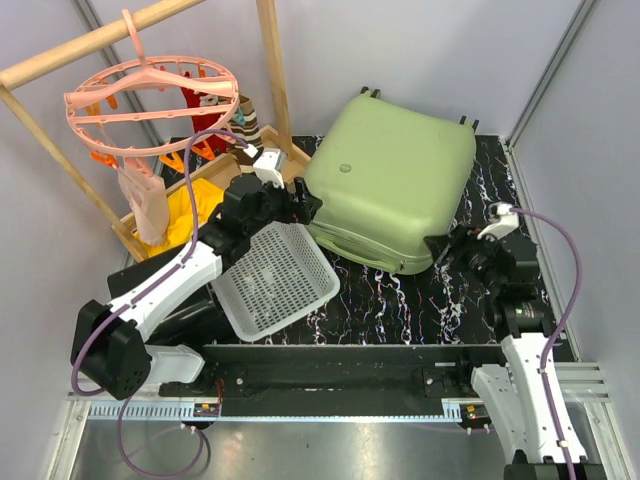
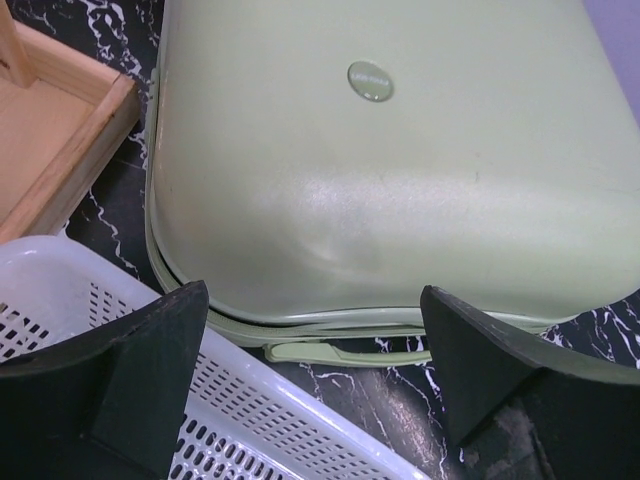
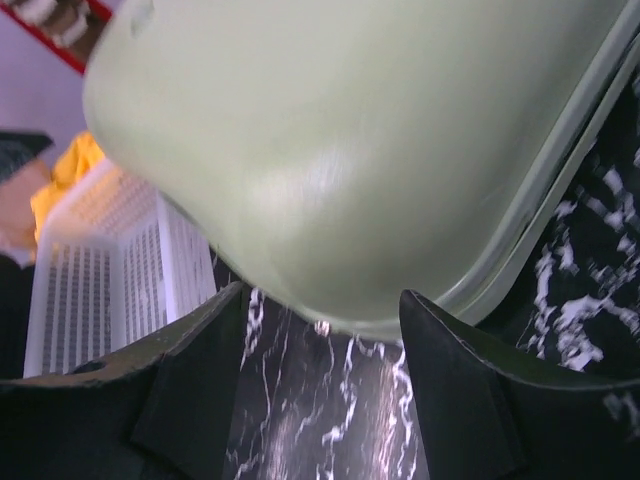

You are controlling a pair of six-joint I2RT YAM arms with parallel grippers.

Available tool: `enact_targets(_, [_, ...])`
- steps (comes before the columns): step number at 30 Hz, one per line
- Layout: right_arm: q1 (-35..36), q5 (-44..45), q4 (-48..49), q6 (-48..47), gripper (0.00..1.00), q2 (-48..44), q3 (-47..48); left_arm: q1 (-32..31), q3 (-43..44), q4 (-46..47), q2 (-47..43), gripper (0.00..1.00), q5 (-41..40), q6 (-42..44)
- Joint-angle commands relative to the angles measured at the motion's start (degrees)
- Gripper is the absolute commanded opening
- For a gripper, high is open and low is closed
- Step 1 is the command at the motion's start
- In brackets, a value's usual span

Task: Open, take out, and arrange the luggage
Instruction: Unzip the luggage

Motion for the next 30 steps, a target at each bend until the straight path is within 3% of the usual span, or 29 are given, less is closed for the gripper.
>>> enact_targets(1, [6.2,0.3,-4.0,-0.4,0.7,0.6,-3.0,0.0,-1.0,2.7,-0.4,0.91,-2.4,1.0])
enact_targets(7, [20.1,13.4,1.0,5.4,0.67,2.0,-10.1,0.0,-0.8,2.8,0.6,0.91,-2.3,0.7])
enact_targets(13, [35.3,34.3,9.9,7.9,0.65,3.3,-15.2,0.0,-0.8,2.6,1.0,0.92,-2.3,1.2])
enact_targets(17, [38.5,45.0,18.2,7.8,0.62,4.3,-17.5,0.0,-1.5,2.7,0.5,0.92,-2.5,1.2])
enact_targets(22, [40.1,49.9,28.3,6.4,0.61,7.7,-18.6,0.2,-1.6,2.6,0.4,0.92,-2.9,1.7])
enact_targets(30, [42.7,54.4,34.1,6.4,0.58,14.4,-18.3,0.7,-1.7,3.0,0.8,0.92,-2.2,2.1])
